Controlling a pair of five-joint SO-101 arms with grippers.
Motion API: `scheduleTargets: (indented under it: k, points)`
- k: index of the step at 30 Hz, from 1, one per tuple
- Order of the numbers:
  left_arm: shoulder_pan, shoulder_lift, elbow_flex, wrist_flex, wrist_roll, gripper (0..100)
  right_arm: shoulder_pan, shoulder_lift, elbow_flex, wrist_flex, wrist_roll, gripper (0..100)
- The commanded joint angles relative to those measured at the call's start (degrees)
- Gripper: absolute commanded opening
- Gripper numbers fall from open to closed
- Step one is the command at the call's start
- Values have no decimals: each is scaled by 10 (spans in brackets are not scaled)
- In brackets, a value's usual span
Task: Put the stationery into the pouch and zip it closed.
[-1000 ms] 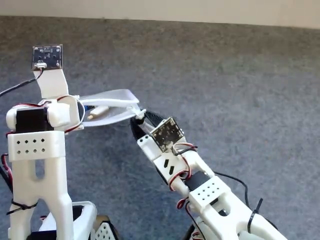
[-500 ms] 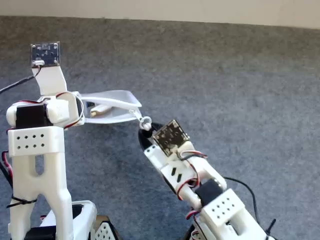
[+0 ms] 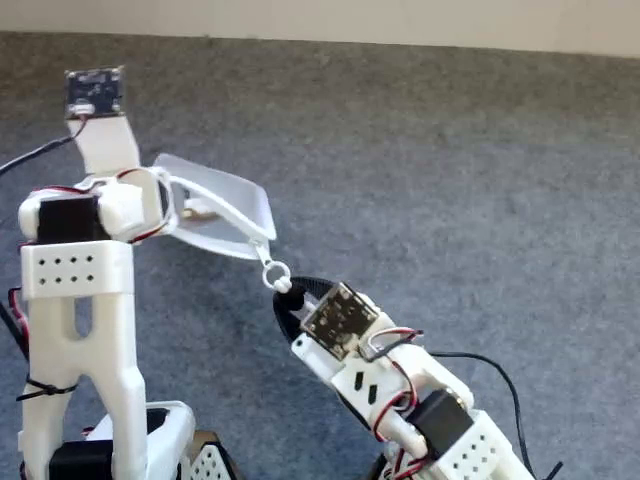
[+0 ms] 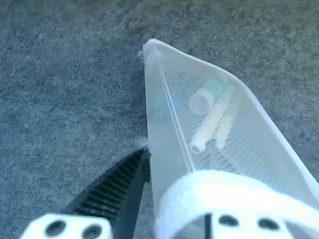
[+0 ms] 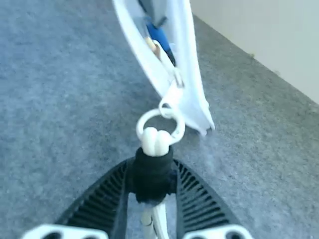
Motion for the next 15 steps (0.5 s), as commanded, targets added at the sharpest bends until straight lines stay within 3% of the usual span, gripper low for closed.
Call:
scheduleTargets:
  k: [1, 5, 15]
  points:
    - [62, -8, -44, -16, -5, 178, -8, -68, -22, 5, 9, 4]
    - [109, -8, -84, -16, -18, 178, -8, -130, -7, 9, 25, 4]
    - [218, -4, -141, -18, -193, 178, -8, -129, 4, 7, 27, 4]
